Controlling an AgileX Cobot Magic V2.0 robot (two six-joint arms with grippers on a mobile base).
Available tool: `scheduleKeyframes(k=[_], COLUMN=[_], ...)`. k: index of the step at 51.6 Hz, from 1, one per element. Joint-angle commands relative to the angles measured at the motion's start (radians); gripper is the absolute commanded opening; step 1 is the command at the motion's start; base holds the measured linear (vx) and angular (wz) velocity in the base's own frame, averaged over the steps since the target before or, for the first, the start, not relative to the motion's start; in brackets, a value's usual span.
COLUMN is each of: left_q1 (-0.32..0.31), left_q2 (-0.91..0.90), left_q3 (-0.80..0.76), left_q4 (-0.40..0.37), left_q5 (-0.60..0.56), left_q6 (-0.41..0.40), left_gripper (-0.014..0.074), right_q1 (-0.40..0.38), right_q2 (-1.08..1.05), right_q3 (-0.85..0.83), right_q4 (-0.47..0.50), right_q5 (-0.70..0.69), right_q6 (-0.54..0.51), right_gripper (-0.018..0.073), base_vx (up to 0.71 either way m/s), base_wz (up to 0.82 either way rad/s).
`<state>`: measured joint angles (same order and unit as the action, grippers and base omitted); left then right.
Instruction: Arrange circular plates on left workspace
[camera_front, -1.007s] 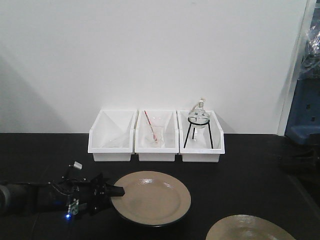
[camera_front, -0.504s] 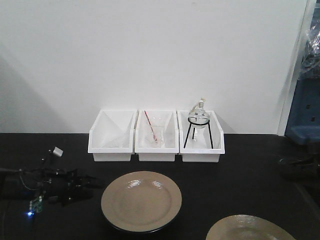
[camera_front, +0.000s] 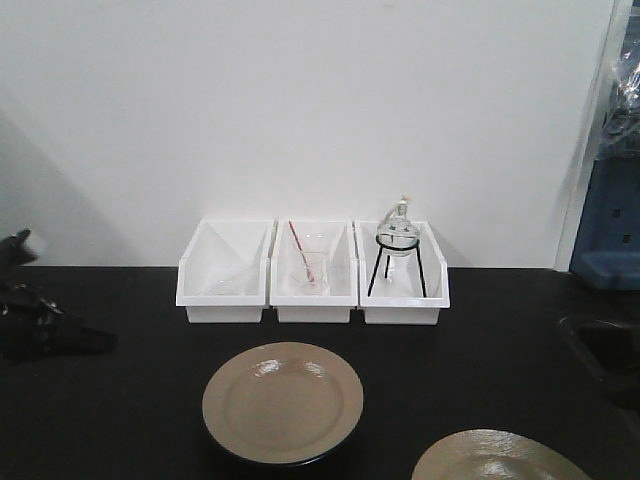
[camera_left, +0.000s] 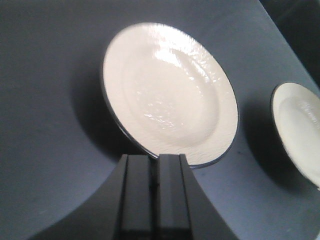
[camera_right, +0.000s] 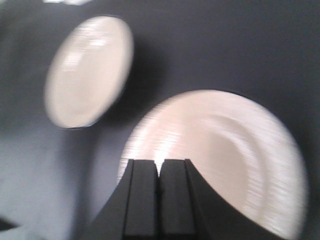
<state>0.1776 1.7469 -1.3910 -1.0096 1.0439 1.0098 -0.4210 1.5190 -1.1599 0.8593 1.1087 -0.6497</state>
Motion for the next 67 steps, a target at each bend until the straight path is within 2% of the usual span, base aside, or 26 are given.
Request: scheduleKeyframes(k=[1,6,11,18,26,32,38,48,57,63,67], left_q1=[0.013,0.017,0.016,0.014,0.014,0.014,0.014,0.014,0.014,0.014,0.014], left_q2=[-0.156,-0.254,-0.339,-0.457,-0.592,-0.672,-0.724,-0.759,-0.759,-0.759,-0.759], left_q3=[-0.001,0.056,0.128,0.234,0.354,0.41,0.445,0.454,0.454,0.454,0.454], left_q4=[0.01,0.058,0.051,0.046,0.047,0.046,0.046,0.045,0.046,0.046,0.046], left_q5=[0.014,0.008,0.018,0.006,-0.065,-0.095,-0.102,-0.101,-0.092,-0.089,-0.086], left_q6=[-0.007,-0.008,-0.008,-0.007,-0.007,-0.008,-0.011,-0.019,-0.034,-0.036,-0.036], left_gripper=[-0.0003,-0.0003,-0.0003,-0.0003,-0.0003,-0.0003,-0.0003,-0.0003,-0.0003,-0.0003,-0.0003], right_q1=[-0.033,-0.061,-0.08,-0.08,-0.08,-0.08,-0.077,-0.076,-0.053,-0.002,0.024], right_q2=[-0.034,-0.022,0.019,0.116,0.216,0.269,0.324,0.401,0.441,0.465,0.473], right_q3=[-0.033,-0.033,-0.033,-0.033,-0.033,-0.033,-0.033,-0.033,-0.033,-0.033,-0.033], right_q4=[-0.058,-0.117,-0.145,-0.148,-0.141,-0.141,-0.126,0.01,0.038,0.059,0.065], right_q5=[-0.054,-0.071,-0.064,-0.017,0.014,0.007,0.02,0.068,0.068,0.049,0.02], right_q6=[0.092,0.125,0.126,0.14,0.137,0.132,0.12,0.042,0.026,0.007,0.02], right_gripper=[-0.0001,0.0023,0.0087,0.0247,0.0449,0.0525,0.0533,0.0533,0.0524,0.0502,0.0432], base_vx=[0.0,0.0,0.0,0.0,0.0,0.0,0.0,0.0,0.0,0.0,0.0], base_wz=[0.0,0.0,0.0,0.0,0.0,0.0,0.0,0.0,0.0,0.0,0.0])
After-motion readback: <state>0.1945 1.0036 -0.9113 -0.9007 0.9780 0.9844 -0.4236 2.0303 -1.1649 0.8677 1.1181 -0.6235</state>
